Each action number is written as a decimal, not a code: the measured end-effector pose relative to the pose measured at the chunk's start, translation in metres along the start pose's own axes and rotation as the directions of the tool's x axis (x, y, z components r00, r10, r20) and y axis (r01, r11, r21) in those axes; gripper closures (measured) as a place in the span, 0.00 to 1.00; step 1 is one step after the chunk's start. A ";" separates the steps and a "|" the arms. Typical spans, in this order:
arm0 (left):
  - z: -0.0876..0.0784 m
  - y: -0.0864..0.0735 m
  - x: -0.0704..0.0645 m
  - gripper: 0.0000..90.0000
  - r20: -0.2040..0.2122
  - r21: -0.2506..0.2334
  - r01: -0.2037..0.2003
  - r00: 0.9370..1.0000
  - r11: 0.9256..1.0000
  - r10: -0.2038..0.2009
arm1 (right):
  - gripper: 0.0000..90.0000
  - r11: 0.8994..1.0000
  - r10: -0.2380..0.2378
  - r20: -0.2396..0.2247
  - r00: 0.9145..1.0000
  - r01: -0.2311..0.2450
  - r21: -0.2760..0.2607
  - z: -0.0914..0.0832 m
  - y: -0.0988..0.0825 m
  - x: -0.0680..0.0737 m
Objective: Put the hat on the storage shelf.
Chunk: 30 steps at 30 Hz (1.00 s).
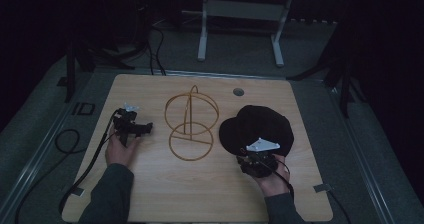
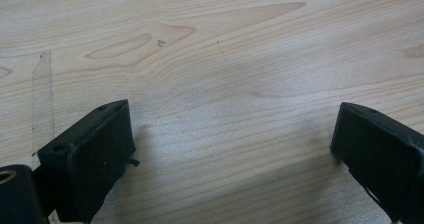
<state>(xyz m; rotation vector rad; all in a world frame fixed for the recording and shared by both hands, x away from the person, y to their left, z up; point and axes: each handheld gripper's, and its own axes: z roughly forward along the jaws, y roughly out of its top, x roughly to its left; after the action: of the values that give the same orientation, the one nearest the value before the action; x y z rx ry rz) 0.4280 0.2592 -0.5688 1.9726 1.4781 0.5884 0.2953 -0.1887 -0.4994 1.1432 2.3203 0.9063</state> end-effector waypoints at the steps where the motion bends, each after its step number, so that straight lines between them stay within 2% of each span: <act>1: 0.000 0.000 0.000 0.04 0.000 0.000 0.000 1.000 1.000 0.000 | 0.58 1.000 0.000 0.000 1.000 0.000 0.000 0.000 0.000 0.000; 13: 0.000 0.000 0.000 0.04 0.000 -0.001 0.000 1.000 1.000 0.000 | 0.59 1.000 0.011 0.053 0.999 -0.012 0.018 -0.004 0.037 -0.022; 18: 0.000 0.000 0.000 0.04 0.000 -0.001 0.000 1.000 1.000 0.000 | 0.65 1.000 0.013 0.072 0.997 -0.015 0.026 -0.004 0.045 -0.026; 24: 0.000 0.000 0.000 0.04 0.000 -0.001 0.000 1.000 1.000 0.000 | 0.64 0.999 0.005 0.081 0.997 -0.008 0.042 -0.001 0.056 -0.029; 30: 0.000 0.000 0.000 0.04 0.000 -0.001 0.000 1.000 1.000 0.000 | 0.64 0.998 0.020 0.080 0.997 -0.025 0.053 0.002 0.069 -0.032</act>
<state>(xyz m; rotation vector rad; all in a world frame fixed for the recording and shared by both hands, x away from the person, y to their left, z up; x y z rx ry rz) 0.4284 0.2592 -0.5688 1.9719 1.4779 0.5888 0.3532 -0.1825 -0.4510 1.2071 2.2845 0.7956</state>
